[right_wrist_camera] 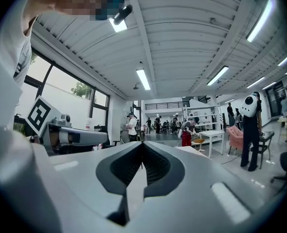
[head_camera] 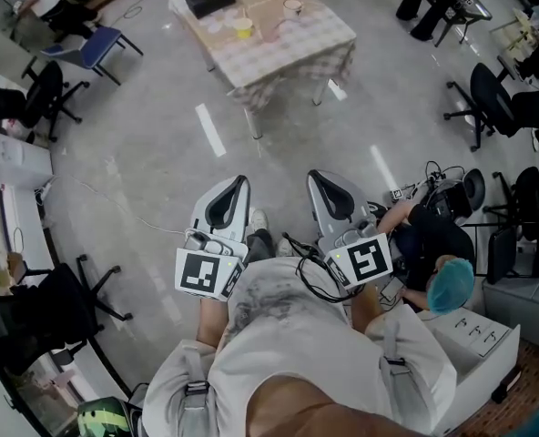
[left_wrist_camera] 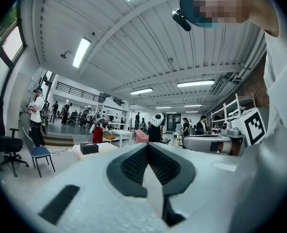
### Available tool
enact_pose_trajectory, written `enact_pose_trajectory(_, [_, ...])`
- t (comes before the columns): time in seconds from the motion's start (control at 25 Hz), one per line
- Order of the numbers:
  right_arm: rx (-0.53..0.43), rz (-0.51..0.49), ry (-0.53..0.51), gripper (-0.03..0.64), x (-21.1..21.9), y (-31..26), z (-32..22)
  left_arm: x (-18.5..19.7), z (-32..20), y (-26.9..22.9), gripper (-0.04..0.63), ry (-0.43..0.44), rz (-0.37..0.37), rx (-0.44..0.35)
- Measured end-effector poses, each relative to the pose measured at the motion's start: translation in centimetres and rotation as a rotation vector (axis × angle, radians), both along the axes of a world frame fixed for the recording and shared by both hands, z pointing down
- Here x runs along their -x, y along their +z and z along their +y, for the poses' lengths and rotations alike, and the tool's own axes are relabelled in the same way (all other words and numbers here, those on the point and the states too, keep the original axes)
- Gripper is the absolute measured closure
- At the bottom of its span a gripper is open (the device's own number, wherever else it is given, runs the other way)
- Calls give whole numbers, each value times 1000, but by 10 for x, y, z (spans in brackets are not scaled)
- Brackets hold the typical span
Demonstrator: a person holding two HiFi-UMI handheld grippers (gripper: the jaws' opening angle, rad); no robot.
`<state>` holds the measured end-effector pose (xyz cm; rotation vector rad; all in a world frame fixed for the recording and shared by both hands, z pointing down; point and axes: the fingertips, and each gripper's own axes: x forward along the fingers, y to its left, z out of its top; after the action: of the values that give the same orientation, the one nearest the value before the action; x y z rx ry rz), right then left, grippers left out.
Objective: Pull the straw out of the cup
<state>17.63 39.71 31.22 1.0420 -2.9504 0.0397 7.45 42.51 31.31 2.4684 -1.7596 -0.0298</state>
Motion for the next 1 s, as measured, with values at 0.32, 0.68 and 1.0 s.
enact_pose_trajectory(0.32, [3, 24, 32, 609, 35, 3, -44, 34, -49, 5, 591, 34, 7, 9])
enact_pose_trajectory(0.68, [14, 40, 65, 607, 73, 8, -86, 68, -95, 9, 591, 76, 5, 17])
enact_pose_trajectory(1.0, [9, 58, 109, 609, 102, 10, -112, 95, -123, 12, 591, 117, 10, 16])
